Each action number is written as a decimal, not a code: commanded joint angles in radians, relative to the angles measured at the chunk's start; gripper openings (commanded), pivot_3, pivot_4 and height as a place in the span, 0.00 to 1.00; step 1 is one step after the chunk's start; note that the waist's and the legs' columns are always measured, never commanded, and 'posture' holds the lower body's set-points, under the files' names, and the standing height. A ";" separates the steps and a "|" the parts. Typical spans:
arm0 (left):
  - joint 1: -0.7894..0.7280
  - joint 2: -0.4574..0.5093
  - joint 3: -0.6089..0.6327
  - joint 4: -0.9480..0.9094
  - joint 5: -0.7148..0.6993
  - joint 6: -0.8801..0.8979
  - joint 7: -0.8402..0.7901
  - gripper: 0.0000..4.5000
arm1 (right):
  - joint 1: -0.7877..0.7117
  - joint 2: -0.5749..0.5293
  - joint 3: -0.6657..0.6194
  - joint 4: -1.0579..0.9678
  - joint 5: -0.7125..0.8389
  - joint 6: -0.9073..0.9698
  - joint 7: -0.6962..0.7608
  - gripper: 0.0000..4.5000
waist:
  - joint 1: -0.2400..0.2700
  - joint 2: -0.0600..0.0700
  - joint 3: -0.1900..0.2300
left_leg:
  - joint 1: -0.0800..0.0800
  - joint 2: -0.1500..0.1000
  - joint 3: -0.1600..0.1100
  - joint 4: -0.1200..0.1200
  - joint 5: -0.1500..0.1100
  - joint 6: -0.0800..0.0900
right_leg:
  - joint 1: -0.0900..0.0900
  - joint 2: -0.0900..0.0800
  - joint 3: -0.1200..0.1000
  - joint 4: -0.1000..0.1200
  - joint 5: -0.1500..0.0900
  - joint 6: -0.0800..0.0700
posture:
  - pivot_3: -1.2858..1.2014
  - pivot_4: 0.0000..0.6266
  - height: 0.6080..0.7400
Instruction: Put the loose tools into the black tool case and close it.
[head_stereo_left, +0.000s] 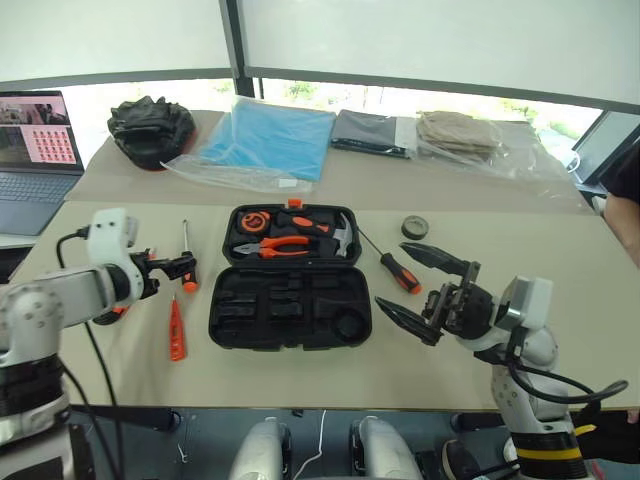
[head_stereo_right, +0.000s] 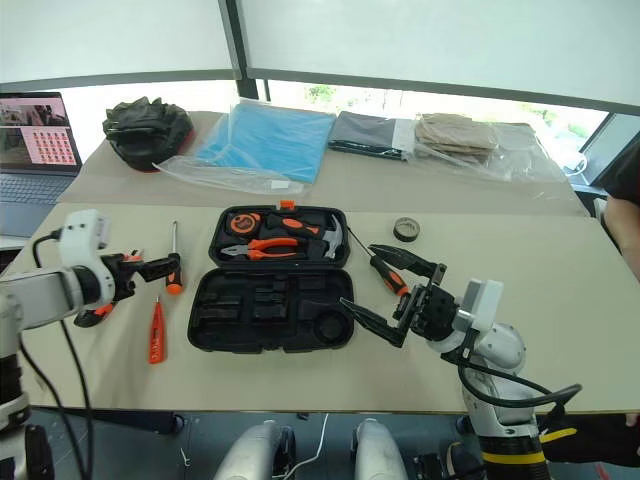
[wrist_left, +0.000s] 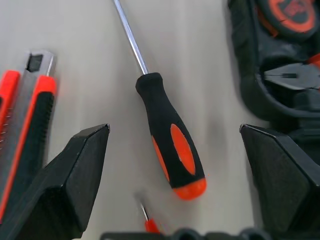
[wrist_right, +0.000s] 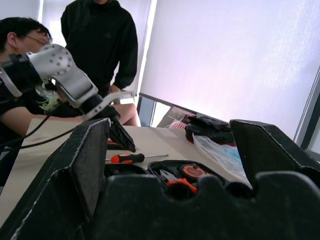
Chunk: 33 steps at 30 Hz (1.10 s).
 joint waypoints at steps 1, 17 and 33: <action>-0.076 -0.021 -0.036 0.080 0.073 -0.030 -0.017 1.00 | -0.009 -0.002 0.008 -0.027 -0.004 -0.019 0.013 0.99 | 0.002 0.000 0.000 | 0.000 0.000 0.000 0.000 0.000 0.000 | 0.000 0.000 0.000 0.000 0.000 0.000 | 0.52 0.24 1.00; -0.153 -0.022 -0.106 0.166 0.282 -0.167 -0.153 0.09 | 0.025 -0.023 -0.020 -0.028 -0.003 -0.049 0.034 1.00 | 0.006 0.000 0.000 | 0.000 0.000 0.000 0.000 0.000 0.000 | 0.000 0.000 0.000 0.000 0.000 0.000 | 0.52 0.24 1.00; -0.156 0.134 -0.538 0.093 0.580 -1.185 -1.164 0.09 | 0.050 -0.282 -0.028 -0.127 0.083 0.378 -0.037 1.00 | 0.019 0.000 0.000 | -0.003 -0.001 0.003 0.001 0.000 0.005 | -0.001 -0.007 -0.003 -0.003 -0.002 -0.004 | 0.52 0.24 1.00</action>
